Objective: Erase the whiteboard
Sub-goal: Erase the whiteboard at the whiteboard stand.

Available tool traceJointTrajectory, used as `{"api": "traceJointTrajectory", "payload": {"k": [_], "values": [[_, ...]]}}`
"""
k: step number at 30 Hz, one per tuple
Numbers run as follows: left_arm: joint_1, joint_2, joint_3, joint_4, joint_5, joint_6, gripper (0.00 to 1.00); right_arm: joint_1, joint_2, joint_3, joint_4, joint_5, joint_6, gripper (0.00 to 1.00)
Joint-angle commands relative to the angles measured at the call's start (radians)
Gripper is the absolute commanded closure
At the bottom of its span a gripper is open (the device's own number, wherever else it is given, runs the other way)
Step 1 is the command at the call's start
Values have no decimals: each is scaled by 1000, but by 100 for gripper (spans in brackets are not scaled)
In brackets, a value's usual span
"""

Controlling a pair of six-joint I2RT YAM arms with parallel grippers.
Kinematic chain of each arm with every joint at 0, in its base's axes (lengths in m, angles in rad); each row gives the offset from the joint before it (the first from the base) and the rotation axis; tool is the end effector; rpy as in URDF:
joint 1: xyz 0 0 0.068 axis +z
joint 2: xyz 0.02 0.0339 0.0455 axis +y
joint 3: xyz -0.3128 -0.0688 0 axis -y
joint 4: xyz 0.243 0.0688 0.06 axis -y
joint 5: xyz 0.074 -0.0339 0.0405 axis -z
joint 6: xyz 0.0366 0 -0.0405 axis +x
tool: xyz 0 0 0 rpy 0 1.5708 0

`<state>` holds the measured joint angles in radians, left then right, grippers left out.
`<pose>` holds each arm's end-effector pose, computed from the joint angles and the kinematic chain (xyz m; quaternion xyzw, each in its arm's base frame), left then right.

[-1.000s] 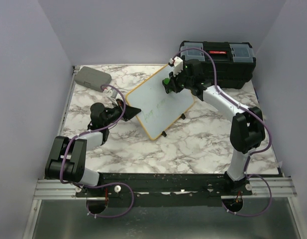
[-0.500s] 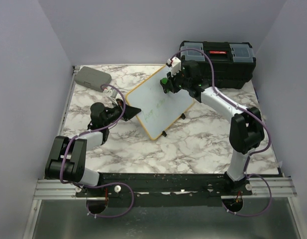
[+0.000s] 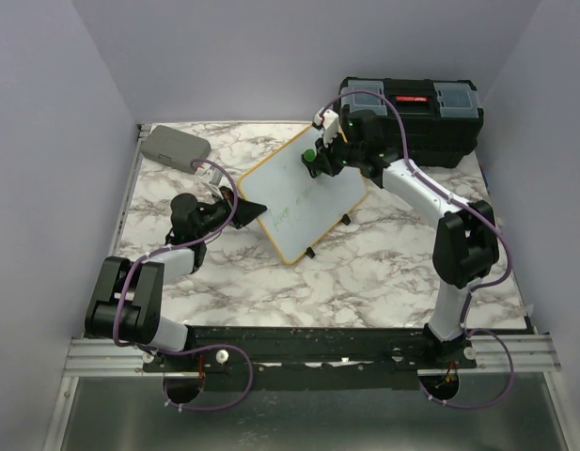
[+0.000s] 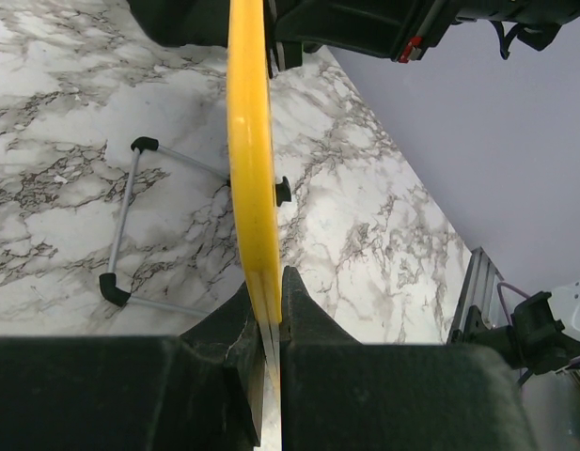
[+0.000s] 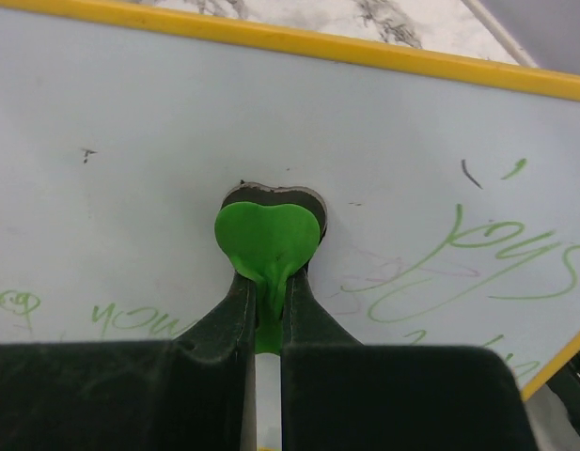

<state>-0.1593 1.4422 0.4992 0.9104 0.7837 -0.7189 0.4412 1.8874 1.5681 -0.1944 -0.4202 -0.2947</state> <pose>0.2635 -0.0685 0.2590 0.0719 0.7116 -0.5216 0.4651 0.4100 0.2101 0.3387 -0.4019 0.7502 0.2157 0.4787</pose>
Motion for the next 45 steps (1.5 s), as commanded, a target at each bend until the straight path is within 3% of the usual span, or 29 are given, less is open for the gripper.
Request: {"api": "traceJointTrajectory", "payload": {"k": [1, 7, 16, 19, 24, 26, 37, 45], "values": [[-23, 7, 13, 8, 106, 50, 100, 10, 20, -23, -66, -129, -31, 100], [-23, 12, 15, 10, 111, 49, 100, 8, 37, 50, 18, 95, 72, 99], [-23, -3, 13, 0, 115, 52, 100, 1, 81, 83, -8, 216, 66, 99], [-23, -5, 13, -1, 114, 52, 100, 2, 83, 59, -39, 180, 11, 99], [-23, -3, 13, 2, 112, 52, 100, 4, 97, 73, -164, -105, -77, 99], [-23, -1, 12, 4, 112, 52, 100, 4, 95, 71, -142, -132, -50, 99], [-23, -1, 12, -1, 113, 53, 100, 1, 88, 110, 26, 158, 46, 99], [-23, -3, 10, -1, 113, 53, 100, -9, 91, 58, -19, 137, 28, 99]]}}
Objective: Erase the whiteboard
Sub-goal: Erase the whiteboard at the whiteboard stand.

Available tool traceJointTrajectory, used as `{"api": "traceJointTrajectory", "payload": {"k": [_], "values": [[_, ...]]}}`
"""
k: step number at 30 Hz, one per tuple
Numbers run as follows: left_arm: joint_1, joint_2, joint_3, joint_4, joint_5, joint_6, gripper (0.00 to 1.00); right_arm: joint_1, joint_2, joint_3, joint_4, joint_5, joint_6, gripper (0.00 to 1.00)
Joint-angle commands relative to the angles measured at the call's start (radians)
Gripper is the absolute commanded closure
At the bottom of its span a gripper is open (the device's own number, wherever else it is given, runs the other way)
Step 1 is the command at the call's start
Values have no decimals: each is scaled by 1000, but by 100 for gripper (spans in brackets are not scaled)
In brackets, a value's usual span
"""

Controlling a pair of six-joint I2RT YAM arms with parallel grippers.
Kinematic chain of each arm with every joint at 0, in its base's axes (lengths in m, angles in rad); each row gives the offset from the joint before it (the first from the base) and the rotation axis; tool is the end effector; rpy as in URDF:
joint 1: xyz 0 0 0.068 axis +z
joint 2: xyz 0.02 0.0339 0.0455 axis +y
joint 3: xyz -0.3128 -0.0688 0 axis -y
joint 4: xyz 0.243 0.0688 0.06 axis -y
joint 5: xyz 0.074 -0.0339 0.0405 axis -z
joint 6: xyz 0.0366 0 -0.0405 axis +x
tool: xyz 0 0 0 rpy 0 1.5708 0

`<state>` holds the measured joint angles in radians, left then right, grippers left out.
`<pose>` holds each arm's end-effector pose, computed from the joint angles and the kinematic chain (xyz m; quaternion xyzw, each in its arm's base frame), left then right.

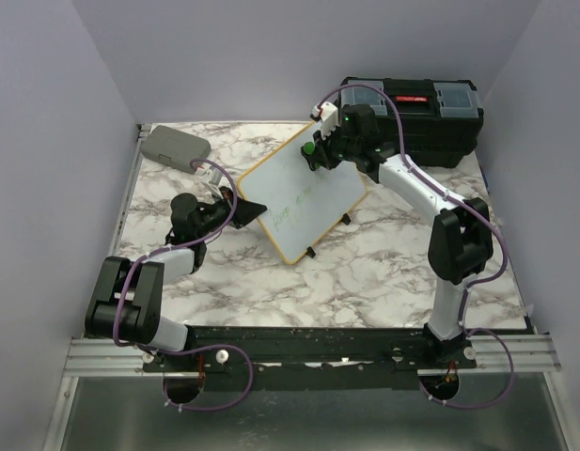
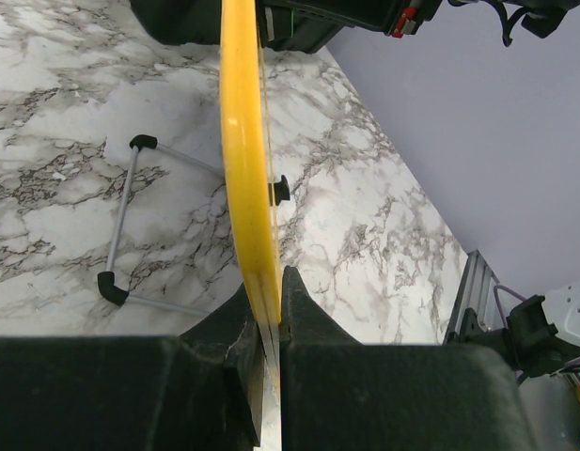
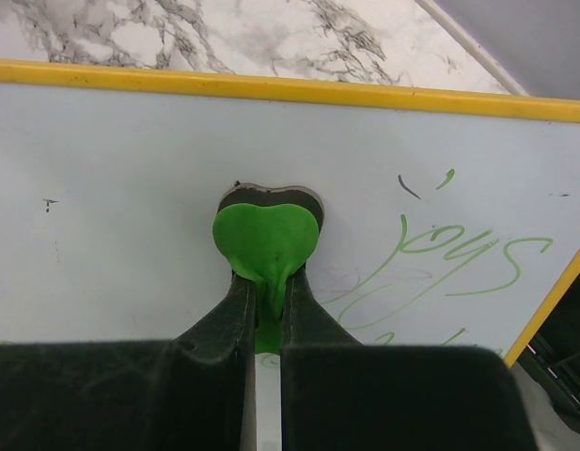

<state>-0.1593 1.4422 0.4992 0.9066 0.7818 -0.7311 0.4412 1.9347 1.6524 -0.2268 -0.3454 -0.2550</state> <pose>0.2636 -0.0685 0.2587 0.0660 0.7131 -0.5239 0.4611 0.4252 0.2145 0.3429 -0.3716 0.7689 0.1939 0.4828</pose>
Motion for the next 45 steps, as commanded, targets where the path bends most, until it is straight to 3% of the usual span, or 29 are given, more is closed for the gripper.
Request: {"api": "traceJointTrajectory", "payload": {"k": [1, 5, 8, 18, 24, 27, 33, 35, 37, 42, 45], "values": [[-23, -3, 11, 3, 116, 65, 100, -9, 38, -36, 0, 33, -17, 99], [-23, -1, 11, 5, 113, 65, 100, -9, 18, -75, -49, -139, -44, 99], [-23, 2, 11, 6, 114, 64, 100, -9, 13, -72, -41, -180, -20, 99], [-23, -2, 8, 5, 115, 67, 100, -9, 33, 71, 66, 85, 90, 99], [-23, -1, 8, 5, 116, 67, 100, -10, 73, 123, 20, 125, 100, 99], [-23, 4, 8, 13, 118, 64, 100, -9, 96, 132, -57, 42, 76, 99], [-23, 5, 9, 14, 118, 62, 100, -10, 75, 63, -135, -291, 11, 99], [-23, 4, 9, 14, 119, 62, 100, -9, 73, 58, -138, -304, 14, 99], [-23, 2, 8, 12, 119, 62, 100, -9, 73, 60, -138, -250, 16, 99], [-23, -3, 7, 6, 118, 66, 100, -14, 63, 48, -39, 124, 98, 99], [-23, -2, 7, 6, 119, 67, 100, -16, 64, 68, -22, 239, 95, 99]]}}
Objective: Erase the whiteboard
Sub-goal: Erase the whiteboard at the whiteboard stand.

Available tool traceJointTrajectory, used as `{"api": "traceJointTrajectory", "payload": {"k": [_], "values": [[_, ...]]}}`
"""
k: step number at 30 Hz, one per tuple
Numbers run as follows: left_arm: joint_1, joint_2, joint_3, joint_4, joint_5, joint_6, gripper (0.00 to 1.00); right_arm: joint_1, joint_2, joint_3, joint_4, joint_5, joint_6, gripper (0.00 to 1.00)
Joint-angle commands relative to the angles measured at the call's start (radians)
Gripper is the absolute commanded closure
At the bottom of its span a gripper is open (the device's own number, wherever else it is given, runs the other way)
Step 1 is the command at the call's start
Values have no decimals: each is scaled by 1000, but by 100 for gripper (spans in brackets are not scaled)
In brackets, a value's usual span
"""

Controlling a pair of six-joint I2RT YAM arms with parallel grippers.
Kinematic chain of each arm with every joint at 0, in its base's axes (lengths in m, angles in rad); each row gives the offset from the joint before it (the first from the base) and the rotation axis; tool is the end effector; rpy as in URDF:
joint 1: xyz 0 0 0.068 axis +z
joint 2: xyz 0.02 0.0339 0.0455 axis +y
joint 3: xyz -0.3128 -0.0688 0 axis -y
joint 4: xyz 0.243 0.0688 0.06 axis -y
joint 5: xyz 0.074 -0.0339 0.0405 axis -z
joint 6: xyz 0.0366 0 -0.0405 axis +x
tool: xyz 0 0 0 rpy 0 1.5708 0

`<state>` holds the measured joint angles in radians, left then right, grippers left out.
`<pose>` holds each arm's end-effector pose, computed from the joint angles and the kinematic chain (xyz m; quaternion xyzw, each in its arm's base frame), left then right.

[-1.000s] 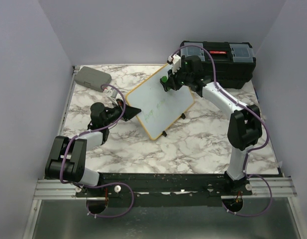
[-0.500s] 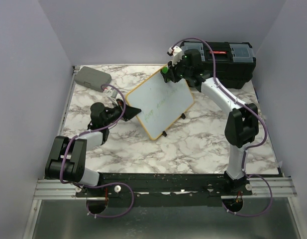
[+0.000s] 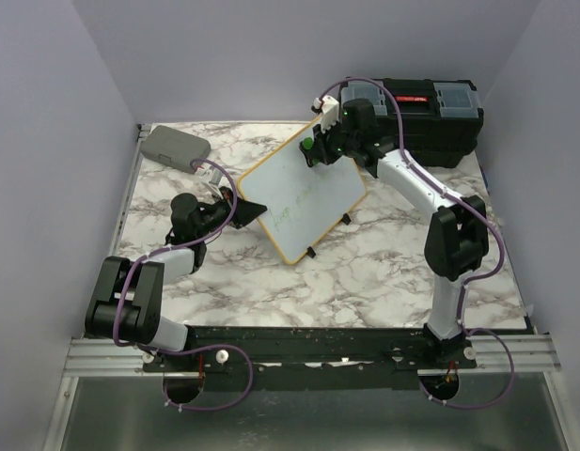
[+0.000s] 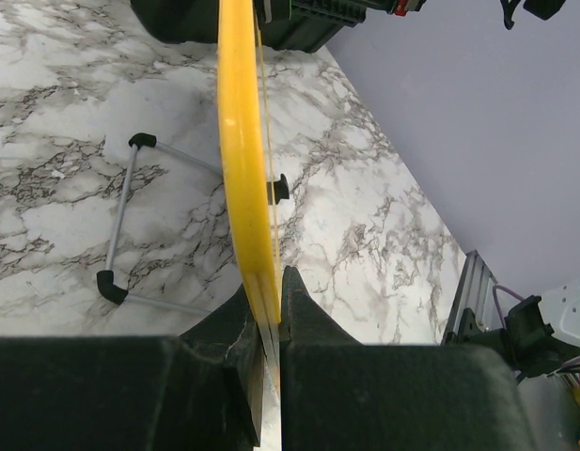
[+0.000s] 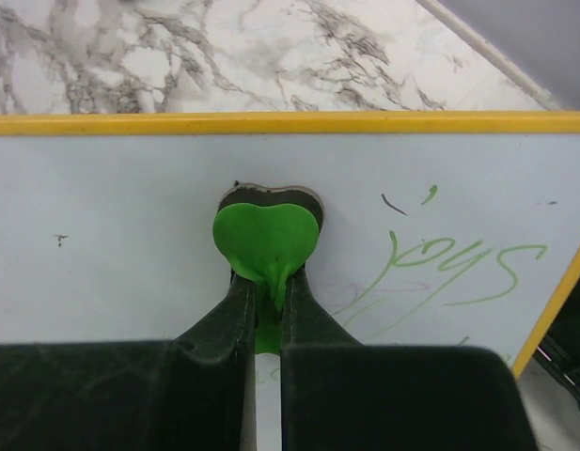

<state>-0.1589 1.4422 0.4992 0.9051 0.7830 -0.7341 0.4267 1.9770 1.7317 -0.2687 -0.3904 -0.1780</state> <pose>0.2635 -0.0684 0.2585 0.0649 0.7136 -0.5248 0.4596 0.4383 0.2146 0.3470 -0.3456 0.7797 0.2276 0.4700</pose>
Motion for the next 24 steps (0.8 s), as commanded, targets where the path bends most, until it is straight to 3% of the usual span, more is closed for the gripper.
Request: {"api": "traceJointTrajectory", "payload": {"k": [1, 6, 14, 24], "values": [[-24, -3, 6, 8, 117, 70, 100, -3, 24, -3, 19, 308, 11, 99], [-24, 1, 9, 12, 117, 67, 100, -2, 36, 17, -11, 295, -16, 99], [-24, 6, 14, 12, 119, 65, 100, 5, 13, -39, -87, -37, -89, 99], [-24, 6, 14, 8, 119, 65, 100, 12, 11, -3, -54, -117, -16, 99]]}}
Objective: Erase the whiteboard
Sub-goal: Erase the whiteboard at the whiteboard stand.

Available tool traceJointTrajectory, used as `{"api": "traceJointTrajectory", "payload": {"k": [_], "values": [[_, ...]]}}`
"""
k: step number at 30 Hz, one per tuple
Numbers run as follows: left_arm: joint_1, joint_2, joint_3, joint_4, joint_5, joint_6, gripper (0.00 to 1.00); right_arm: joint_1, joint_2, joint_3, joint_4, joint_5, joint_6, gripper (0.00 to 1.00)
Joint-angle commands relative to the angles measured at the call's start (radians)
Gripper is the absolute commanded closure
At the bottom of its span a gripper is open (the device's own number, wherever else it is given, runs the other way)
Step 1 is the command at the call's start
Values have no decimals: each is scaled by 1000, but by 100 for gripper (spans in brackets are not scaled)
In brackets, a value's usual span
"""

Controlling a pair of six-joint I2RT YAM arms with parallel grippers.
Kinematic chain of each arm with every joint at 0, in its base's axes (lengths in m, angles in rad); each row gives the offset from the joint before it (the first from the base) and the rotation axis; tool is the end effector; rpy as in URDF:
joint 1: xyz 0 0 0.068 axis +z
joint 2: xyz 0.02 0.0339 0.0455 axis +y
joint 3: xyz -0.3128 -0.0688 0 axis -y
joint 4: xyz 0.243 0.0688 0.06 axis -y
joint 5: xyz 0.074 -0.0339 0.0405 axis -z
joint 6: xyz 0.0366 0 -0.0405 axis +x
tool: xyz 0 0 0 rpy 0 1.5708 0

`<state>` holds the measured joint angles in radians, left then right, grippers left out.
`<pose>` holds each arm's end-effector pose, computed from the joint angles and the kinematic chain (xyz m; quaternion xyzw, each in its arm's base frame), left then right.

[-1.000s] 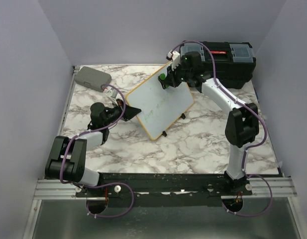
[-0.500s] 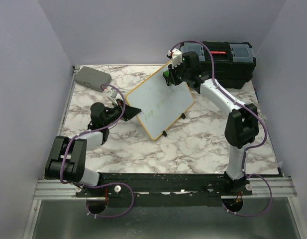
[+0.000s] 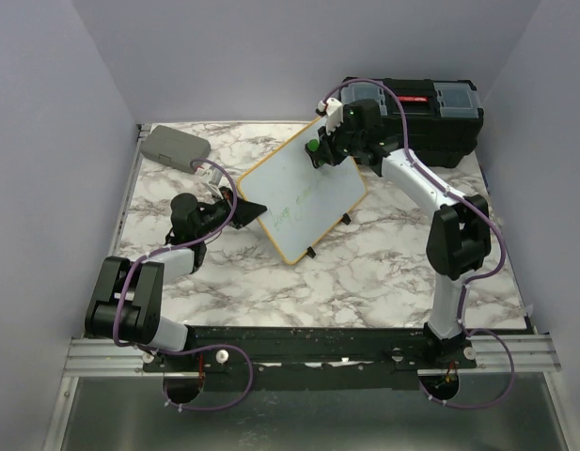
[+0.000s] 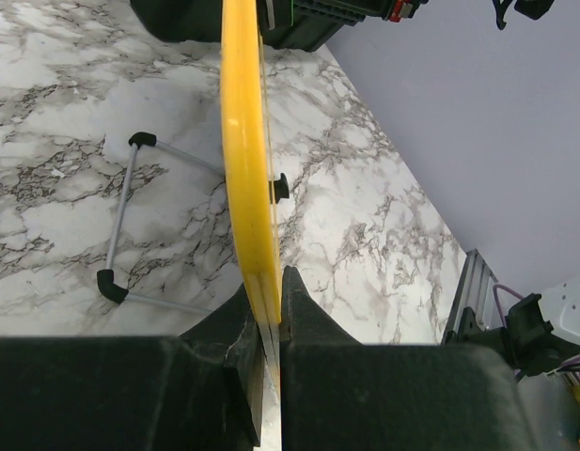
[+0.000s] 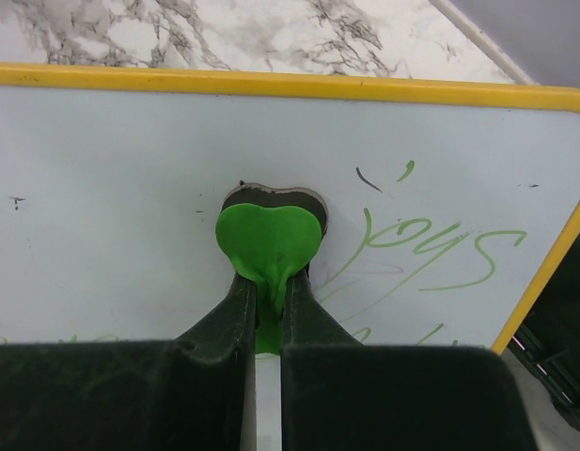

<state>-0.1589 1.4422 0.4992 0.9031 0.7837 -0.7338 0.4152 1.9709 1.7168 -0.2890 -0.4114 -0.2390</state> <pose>0.2635 -0.0684 0.2583 0.0648 0.7141 -0.5248 0.4587 0.4371 0.2087 0.3430 -0.3690 0.7750 0.2195 0.4637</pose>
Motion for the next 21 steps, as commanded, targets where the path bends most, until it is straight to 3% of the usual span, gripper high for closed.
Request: {"api": "traceJointTrajectory", "payload": {"k": [1, 11, 21], "values": [[-24, 5, 14, 10, 118, 65, 100, 23, 16, 15, -20, -78, 58, 99], [-23, 3, 13, 6, 118, 70, 100, 20, -11, 16, 85, 190, 120, 99], [-24, 0, 9, 10, 118, 71, 100, 20, -12, -45, 83, 303, 69, 99]]}}
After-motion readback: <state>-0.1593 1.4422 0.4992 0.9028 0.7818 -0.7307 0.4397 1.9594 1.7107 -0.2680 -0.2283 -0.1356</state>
